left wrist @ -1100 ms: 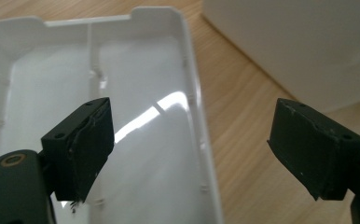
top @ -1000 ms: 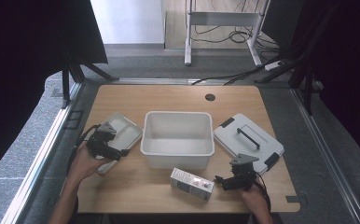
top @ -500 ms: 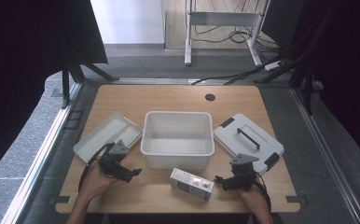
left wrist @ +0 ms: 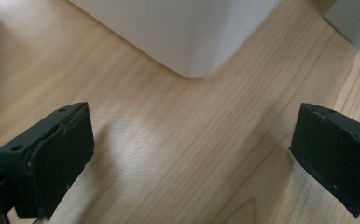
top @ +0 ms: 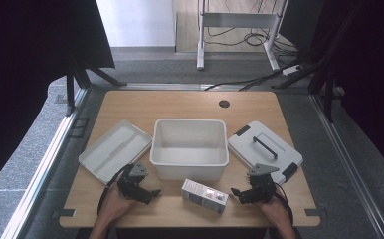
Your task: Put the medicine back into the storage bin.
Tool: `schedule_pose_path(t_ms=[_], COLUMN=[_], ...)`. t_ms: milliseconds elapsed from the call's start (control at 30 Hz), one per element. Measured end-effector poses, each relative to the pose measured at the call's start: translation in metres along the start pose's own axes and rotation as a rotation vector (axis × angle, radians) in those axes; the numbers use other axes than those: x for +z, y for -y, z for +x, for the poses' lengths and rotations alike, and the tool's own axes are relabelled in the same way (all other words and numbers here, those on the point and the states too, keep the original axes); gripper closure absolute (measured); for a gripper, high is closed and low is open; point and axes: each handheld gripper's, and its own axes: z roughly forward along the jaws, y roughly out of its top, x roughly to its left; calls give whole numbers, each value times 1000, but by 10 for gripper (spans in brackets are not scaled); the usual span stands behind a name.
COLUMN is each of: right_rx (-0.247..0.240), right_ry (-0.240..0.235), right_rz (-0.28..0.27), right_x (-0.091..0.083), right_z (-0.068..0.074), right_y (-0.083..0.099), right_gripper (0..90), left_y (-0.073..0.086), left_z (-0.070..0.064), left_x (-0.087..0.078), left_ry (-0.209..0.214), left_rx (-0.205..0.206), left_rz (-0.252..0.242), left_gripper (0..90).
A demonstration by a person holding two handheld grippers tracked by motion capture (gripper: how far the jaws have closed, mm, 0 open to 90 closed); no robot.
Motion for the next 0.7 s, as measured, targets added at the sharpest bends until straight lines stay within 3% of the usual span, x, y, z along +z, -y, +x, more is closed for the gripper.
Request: schedule_pose_path(t_ms=[300,467,700], right_rx=[-50,-75,-153], right_ry=[-51,-118,-193], right_rz=[48,79,162], right_x=[-23,-35,-41], right_z=[12,25,48], right_y=[1,-3,-20], right_gripper=[53,60,59], left_y=[0,0,0], left_z=[-1,-1,-1], left_x=[1,1,1], left_ry=[-7,-7,-10], left_rx=[-10,-12,-10], left_rz=[-1,-2,0], left_gripper=[0,0,0])
